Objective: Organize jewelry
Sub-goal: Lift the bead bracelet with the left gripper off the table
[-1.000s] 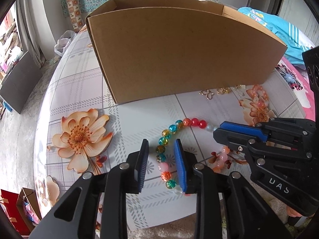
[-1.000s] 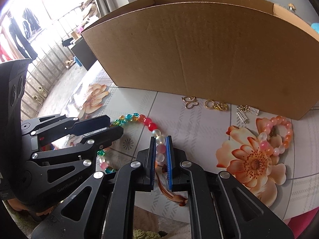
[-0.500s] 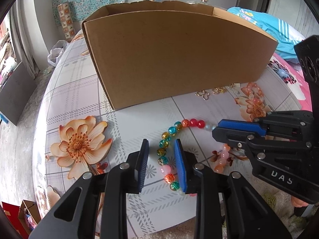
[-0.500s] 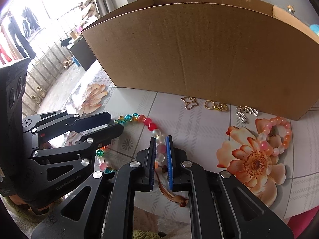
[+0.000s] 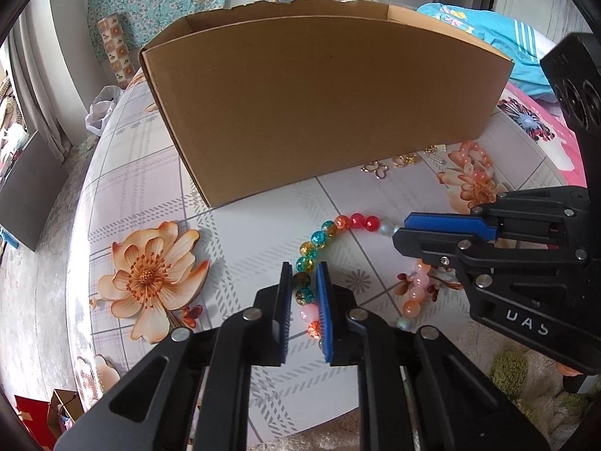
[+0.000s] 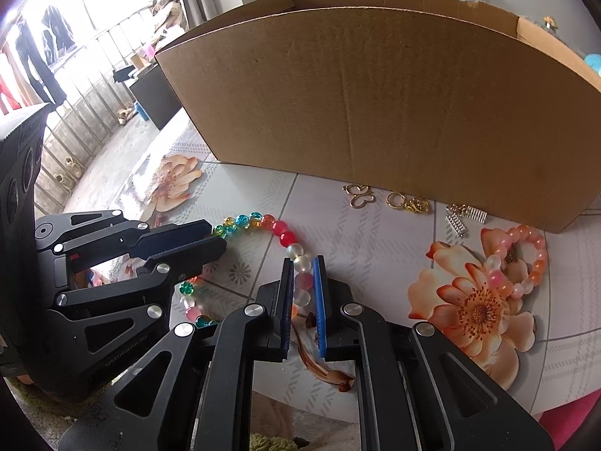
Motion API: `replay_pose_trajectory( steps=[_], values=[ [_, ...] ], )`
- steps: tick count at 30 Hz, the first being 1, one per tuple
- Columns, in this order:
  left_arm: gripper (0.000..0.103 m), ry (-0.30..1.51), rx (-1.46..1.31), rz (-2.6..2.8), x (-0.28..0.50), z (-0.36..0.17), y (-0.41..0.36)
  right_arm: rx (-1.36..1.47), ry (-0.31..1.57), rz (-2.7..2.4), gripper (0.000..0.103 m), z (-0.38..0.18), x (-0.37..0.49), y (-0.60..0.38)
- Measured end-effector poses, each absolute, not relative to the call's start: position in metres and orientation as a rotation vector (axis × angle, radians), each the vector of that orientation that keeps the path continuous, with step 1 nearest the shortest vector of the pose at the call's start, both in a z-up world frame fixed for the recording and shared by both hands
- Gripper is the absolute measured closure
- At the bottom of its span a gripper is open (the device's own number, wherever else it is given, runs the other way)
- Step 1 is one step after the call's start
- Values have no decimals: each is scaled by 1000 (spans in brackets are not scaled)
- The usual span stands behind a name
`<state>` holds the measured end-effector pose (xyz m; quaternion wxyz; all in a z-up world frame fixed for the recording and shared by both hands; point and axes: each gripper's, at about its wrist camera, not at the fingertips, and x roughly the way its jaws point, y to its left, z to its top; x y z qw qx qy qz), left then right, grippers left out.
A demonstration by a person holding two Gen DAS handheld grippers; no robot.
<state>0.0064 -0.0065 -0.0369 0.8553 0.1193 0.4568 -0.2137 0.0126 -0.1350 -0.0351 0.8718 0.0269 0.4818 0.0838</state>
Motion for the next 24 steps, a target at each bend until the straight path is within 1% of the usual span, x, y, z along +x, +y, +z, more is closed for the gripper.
replay_pose_trajectory(
  steps=[24],
  values=[
    [93, 966, 232, -465, 9, -36, -2, 16, 1010, 160, 94, -37, 17, -122]
  ],
)
